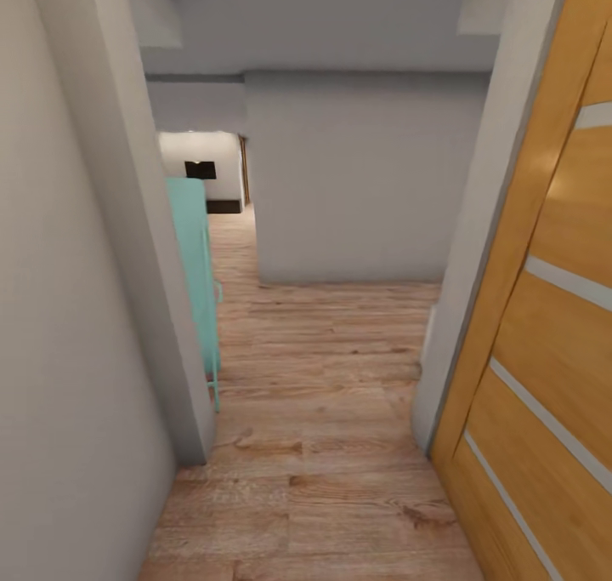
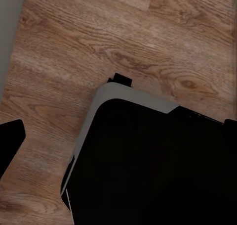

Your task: Move the two storage containers from the living room to the garage. In the garage, place one container on the floor and stack the other container on top of it (either order is fine).

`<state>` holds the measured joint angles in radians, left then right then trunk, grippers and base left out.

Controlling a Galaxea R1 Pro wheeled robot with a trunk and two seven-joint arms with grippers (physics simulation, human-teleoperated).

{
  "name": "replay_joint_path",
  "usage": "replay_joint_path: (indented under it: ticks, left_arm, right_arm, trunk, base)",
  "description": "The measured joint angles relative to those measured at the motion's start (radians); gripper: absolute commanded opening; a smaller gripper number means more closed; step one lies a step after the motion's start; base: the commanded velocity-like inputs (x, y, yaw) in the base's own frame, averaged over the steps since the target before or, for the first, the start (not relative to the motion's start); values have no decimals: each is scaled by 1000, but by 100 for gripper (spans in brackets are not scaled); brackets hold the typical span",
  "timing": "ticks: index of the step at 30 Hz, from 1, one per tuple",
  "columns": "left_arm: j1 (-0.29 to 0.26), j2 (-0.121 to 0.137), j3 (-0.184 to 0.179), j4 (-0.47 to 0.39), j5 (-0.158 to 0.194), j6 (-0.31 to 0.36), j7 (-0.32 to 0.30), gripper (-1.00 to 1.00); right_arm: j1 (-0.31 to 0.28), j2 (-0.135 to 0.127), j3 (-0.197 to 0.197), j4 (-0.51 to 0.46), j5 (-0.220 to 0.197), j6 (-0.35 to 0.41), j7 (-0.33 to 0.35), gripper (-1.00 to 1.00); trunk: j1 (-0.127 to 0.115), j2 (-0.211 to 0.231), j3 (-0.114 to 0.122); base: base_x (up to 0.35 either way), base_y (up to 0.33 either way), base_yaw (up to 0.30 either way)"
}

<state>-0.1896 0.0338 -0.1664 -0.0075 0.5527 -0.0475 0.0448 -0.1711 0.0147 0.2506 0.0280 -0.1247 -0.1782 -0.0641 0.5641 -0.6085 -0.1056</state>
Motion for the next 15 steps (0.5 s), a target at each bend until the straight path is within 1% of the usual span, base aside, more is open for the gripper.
replay_joint_path:
  ticks: [15]
  left_arm:
    - [0, -2, 0, -1, -7, -4, 0, 100]
  right_arm:
    - [-1, 0, 0, 0, -1, 0, 0, 100]
  trunk:
    - [0, 0, 0]
  base:
    - [323, 0, 0]
